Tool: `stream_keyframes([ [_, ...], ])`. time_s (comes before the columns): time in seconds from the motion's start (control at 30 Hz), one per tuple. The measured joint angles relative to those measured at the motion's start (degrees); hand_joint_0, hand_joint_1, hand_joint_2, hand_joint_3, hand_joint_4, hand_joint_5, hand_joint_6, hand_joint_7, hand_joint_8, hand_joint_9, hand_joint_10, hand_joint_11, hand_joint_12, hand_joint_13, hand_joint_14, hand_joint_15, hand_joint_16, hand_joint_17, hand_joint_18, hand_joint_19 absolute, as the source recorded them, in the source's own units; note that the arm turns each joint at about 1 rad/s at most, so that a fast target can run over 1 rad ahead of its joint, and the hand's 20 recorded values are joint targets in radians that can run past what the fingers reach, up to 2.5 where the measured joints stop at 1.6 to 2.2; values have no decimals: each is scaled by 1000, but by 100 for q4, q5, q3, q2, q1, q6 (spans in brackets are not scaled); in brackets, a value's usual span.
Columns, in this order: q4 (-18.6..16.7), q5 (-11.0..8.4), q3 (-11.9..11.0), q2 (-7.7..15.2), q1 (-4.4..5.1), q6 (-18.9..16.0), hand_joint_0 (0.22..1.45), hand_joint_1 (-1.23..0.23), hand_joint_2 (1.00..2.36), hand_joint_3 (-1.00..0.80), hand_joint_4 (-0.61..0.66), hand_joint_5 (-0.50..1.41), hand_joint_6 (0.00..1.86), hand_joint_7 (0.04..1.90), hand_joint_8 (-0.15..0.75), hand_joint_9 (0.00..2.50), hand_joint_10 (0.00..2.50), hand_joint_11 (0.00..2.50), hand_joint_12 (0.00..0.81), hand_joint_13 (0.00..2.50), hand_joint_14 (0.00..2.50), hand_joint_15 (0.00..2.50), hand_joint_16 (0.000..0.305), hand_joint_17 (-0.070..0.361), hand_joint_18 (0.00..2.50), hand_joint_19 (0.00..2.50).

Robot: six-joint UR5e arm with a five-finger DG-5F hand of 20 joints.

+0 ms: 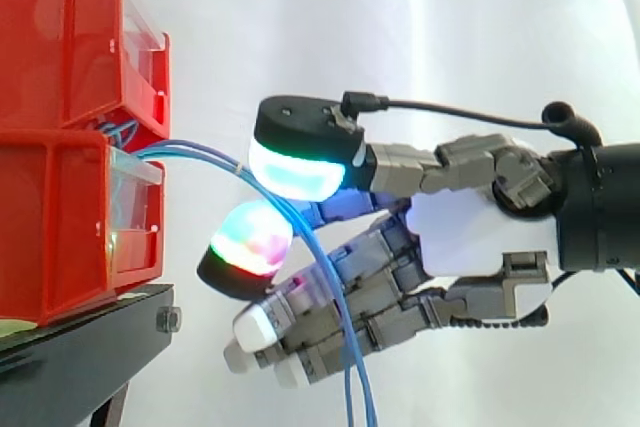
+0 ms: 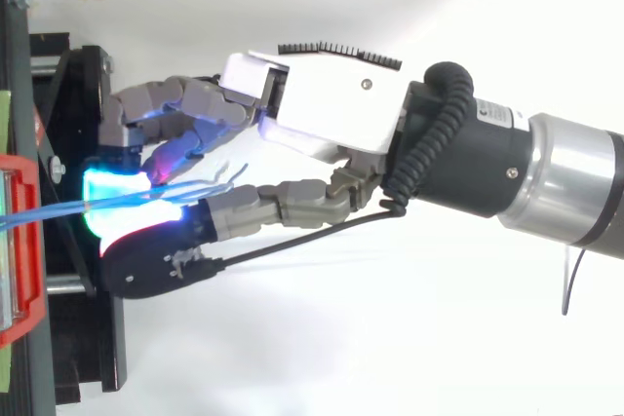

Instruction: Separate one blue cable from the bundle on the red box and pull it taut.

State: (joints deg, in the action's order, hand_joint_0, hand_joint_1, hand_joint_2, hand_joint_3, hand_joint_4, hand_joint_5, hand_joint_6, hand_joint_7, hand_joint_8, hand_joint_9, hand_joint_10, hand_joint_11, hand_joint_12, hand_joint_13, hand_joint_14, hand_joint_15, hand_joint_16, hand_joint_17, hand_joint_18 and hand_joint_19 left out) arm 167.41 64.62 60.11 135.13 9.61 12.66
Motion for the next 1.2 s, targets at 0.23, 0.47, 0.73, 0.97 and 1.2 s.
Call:
stream_keyframes([
  [0.23, 201, 2, -181, -2, 12, 97, 542, -620, 1003, -446, 217, -83, 606, 1247, 342, 807, 9, 341, 385, 501, 4, 121, 50, 112, 482, 174],
  [0.47, 313, 5, -206, -11, 13, 98, 558, -625, 1016, -216, 152, -119, 747, 1182, 341, 804, 10, 385, 383, 495, 4, 125, 49, 110, 484, 170],
  [0.73, 440, 6, -210, -146, 11, 148, 567, -742, 1011, -181, 230, -170, 878, 951, 371, 782, 9, 471, 425, 479, 3, 122, 57, 128, 488, 137],
  [0.97, 828, 5, -210, -324, 5, 220, 535, -510, 1004, -438, 207, -148, 846, 1025, 355, 808, 11, 473, 396, 475, 4, 136, 51, 114, 453, 176],
  [1.2, 973, 0, -211, -365, 6, 208, 564, -604, 1013, -176, 198, -148, 849, 1030, 378, 812, 10, 473, 419, 495, 4, 133, 55, 124, 486, 152],
])
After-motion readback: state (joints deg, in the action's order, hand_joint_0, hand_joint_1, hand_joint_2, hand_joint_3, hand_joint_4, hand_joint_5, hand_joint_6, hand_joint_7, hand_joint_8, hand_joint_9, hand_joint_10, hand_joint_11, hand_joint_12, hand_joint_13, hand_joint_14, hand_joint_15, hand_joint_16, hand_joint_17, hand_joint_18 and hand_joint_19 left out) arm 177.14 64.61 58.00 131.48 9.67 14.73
